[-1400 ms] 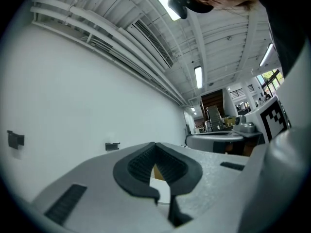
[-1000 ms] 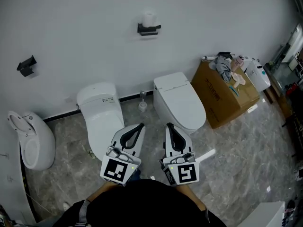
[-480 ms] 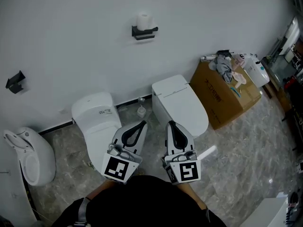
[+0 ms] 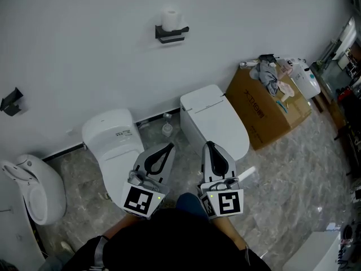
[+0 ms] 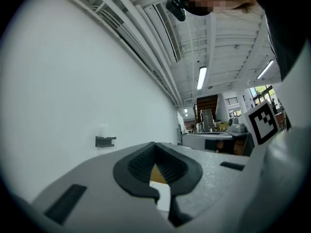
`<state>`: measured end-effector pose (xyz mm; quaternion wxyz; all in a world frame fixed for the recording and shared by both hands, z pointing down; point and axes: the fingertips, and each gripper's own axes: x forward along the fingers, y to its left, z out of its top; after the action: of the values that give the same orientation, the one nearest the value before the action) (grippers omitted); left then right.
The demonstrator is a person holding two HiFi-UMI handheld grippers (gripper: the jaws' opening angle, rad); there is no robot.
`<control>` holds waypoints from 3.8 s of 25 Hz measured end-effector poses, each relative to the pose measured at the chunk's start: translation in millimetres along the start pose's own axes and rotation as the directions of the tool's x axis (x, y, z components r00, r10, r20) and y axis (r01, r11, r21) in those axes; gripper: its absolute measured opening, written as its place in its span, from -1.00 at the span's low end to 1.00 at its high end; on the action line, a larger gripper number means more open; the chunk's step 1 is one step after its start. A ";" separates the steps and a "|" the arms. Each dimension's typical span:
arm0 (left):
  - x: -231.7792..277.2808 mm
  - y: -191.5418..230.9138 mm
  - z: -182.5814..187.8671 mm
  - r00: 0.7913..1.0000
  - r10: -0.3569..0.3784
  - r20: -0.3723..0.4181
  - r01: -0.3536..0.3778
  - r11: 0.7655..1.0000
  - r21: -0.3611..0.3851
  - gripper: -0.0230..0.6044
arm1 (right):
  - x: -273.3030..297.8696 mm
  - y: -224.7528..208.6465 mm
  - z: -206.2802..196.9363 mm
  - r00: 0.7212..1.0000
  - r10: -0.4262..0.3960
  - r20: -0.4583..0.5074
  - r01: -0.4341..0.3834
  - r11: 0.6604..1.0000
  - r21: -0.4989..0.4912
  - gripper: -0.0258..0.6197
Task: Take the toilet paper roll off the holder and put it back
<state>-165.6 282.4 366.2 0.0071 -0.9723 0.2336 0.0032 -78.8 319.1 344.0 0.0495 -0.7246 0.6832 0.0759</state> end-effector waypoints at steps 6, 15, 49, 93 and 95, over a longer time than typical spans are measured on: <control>8.9 11.3 -6.1 1.000 0.011 -0.008 -0.011 1.000 -0.006 -0.91 | 14.6 -7.7 -4.5 1.000 0.016 0.025 -0.016 1.000 0.008 -0.85; 48.0 36.6 -2.8 0.999 0.051 0.003 -0.051 0.999 -0.001 -0.91 | 63.8 -30.3 -16.4 0.998 0.057 0.001 -0.057 0.998 0.009 -0.84; 237.6 110.5 6.3 0.931 0.364 0.015 -0.364 0.931 -0.012 -0.91 | 255.5 -154.6 -42.6 0.917 0.398 0.010 -0.398 0.917 0.003 -0.85; 378.7 296.1 8.2 0.939 0.342 0.035 -0.341 0.940 -0.026 -0.91 | 475.0 -164.5 -84.3 0.914 0.405 -0.015 -0.405 0.914 0.003 -0.85; 385.9 306.7 9.5 0.943 0.331 0.038 -0.330 0.944 -0.024 -0.91 | 488.9 -164.7 -80.0 0.923 0.385 0.017 -0.385 0.923 0.018 -0.85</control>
<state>38.8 -166.0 349.3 0.0029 -0.9191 0.3931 0.0266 115.8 -165.2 330.6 0.0457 -0.5753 0.8125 0.0820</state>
